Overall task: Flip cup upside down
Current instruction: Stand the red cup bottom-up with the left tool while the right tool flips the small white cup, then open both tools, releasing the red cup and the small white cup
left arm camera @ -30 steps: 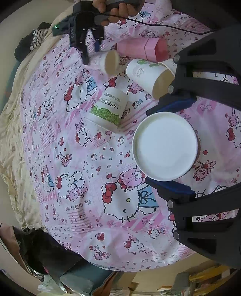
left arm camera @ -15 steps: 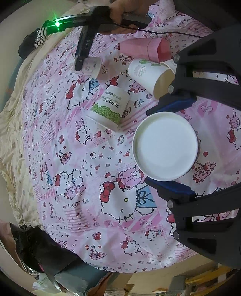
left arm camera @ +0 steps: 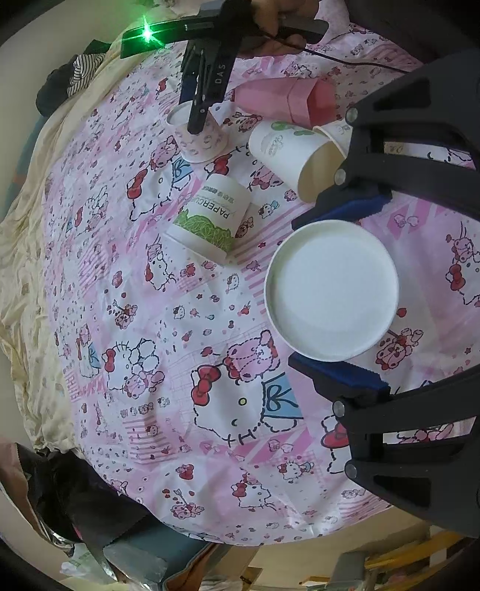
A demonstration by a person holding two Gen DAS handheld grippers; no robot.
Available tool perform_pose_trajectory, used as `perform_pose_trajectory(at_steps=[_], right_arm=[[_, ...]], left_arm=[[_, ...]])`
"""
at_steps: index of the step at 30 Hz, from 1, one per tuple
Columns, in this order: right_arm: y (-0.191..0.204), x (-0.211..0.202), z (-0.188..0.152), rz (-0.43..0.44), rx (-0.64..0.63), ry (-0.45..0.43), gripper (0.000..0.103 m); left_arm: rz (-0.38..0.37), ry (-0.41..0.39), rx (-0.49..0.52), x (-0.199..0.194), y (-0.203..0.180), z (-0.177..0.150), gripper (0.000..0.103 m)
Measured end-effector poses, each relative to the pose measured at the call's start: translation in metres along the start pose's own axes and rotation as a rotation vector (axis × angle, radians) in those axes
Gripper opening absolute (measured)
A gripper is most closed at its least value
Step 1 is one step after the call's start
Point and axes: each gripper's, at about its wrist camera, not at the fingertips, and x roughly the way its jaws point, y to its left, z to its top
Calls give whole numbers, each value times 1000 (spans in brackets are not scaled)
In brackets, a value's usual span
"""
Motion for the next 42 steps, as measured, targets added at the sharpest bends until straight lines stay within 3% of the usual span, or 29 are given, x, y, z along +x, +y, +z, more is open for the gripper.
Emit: perform_pose_trajectory(at_steps=[8, 11, 15, 19, 24, 27, 31, 36, 42], right_arm=[[-5, 4, 5, 22, 57, 5, 61], [-1, 8, 9, 25, 26, 65, 59], [1, 2, 6, 97, 21, 154, 59], [8, 5, 1, 79, -21, 193, 59], [12, 10, 3, 59, -30, 164, 60], [10, 13, 1, 73, -20, 174, 62], [11, 7, 3, 103, -25, 158, 91], [9, -5, 9, 126, -8, 124, 91], [3, -23, 10, 125, 15, 95, 91]], left_arm=[[-10, 41, -23, 8, 3, -1, 65], [-18, 34, -32, 6, 5, -1, 65], [-19, 22, -27, 3, 4, 3, 65], [-14, 19, -21, 4, 4, 3, 65], [-4, 4, -26, 1, 3, 2, 65], [-14, 14, -38, 3, 4, 2, 66], [-32, 1, -33, 0, 2, 0, 70], [-34, -15, -60, -7, 6, 1, 77], [-34, -45, -100, -22, 10, -5, 77]])
